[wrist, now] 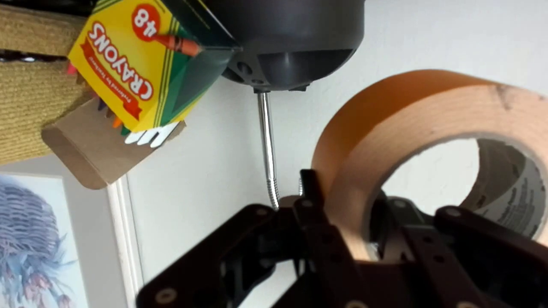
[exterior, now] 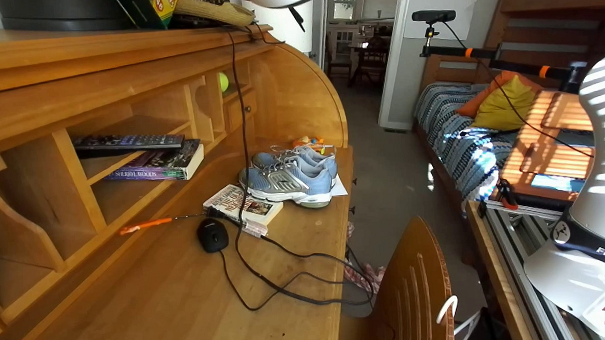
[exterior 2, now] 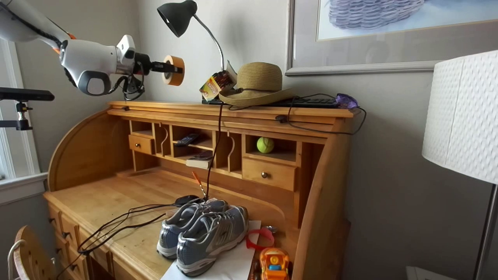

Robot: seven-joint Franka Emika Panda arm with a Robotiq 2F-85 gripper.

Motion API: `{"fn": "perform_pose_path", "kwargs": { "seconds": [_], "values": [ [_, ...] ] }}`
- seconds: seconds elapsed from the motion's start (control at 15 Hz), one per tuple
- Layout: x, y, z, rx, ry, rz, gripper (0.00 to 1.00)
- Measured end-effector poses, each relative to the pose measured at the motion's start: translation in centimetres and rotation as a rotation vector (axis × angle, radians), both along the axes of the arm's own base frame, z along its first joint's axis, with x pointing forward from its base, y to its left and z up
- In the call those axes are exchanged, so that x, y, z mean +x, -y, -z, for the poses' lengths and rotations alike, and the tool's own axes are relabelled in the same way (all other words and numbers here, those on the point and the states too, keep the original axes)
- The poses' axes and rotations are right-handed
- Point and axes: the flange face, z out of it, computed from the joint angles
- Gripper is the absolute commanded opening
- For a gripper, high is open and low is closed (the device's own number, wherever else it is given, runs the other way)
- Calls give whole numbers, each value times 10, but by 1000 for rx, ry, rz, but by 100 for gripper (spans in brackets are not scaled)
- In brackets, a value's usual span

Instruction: Put the orange masking tape on the top counter

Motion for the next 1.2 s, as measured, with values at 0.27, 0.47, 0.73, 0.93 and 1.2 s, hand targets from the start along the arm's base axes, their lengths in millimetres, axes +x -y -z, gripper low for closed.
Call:
{"fn": "perform_pose_path", "kwargs": {
  "seconds": [0.27, 0.47, 0.73, 0.93, 1.2],
  "values": [
    [6, 3, 9, -32, -66, 37, 7],
    [6, 4, 12, -36, -71, 42, 7],
    [2, 8, 9, -103, -42, 89, 7],
    [1, 7, 6, -192, -27, 116, 7],
    [7, -1, 14, -316, -44, 127, 7]
  ]
}}
